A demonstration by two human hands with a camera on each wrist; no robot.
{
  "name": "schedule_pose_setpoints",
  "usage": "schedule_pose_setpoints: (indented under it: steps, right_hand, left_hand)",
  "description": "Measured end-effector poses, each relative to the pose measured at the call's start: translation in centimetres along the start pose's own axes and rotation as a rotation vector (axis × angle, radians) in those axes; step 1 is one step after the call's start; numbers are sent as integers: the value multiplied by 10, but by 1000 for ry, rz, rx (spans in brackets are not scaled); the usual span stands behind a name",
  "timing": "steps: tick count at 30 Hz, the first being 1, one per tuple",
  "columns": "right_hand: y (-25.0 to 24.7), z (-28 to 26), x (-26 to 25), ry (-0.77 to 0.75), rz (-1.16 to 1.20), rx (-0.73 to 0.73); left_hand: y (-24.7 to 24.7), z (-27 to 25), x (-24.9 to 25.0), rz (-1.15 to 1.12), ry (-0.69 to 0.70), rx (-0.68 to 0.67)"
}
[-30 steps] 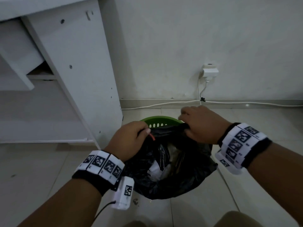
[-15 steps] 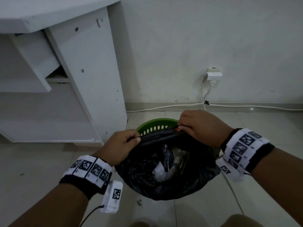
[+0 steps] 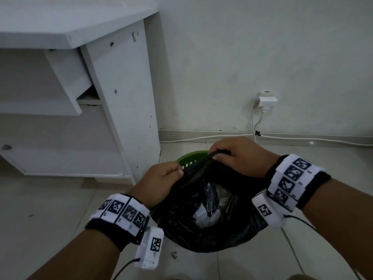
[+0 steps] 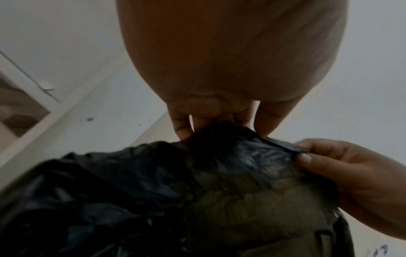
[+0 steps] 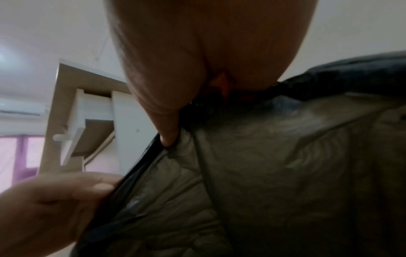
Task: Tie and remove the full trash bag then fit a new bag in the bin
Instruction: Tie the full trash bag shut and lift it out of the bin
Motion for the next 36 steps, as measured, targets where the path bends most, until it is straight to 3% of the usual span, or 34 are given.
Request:
schedule_pose_setpoints:
  steps: [2,5,10,13,17,21,24,27,32,36]
  right_hand:
    - [-2,0,10,52,-166,5]
    - [3,3,6,72,-430,33]
    - [17,11,-31,-54,-262,-46]
    - [7,16,-32,-41,-153,-15]
    - [-25,13,-8,134,-263,318]
    - [-33,2,3,327,-346,592]
    - [-15,-9,-14,290,-127,691]
    - [31,-19,-31,192,300,572]
    - [94,-37,-53,197,403,290]
    - [103,-47,-40,242,355,352]
  left_hand:
    - [0,-1,-12,-9,-54,-21]
    - [0,0,-1,153,9,38]
    - [-6,0,30,167,123,223]
    - [-6,-5,29,108,87,212]
    - [13,-11,1,-279,-140,-11]
    - [38,-20,-13,-362,-275,-168]
    - [28,-17,-8,-366,-280,34]
    - [10,-12,-5,-425,-301,250]
    - [6,-9,3,-680,-328,373]
    - [2,-11,1,-813,-254,485]
Point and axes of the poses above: each hand's wrist, its own z-axis towards the middle knuckle, its own y-axis out of the palm, x = y × z, the point moved 8 cm from there along z, towards the middle knuckle, and after that the axes turned 6 degrees about -x, right-handed, at the moved point
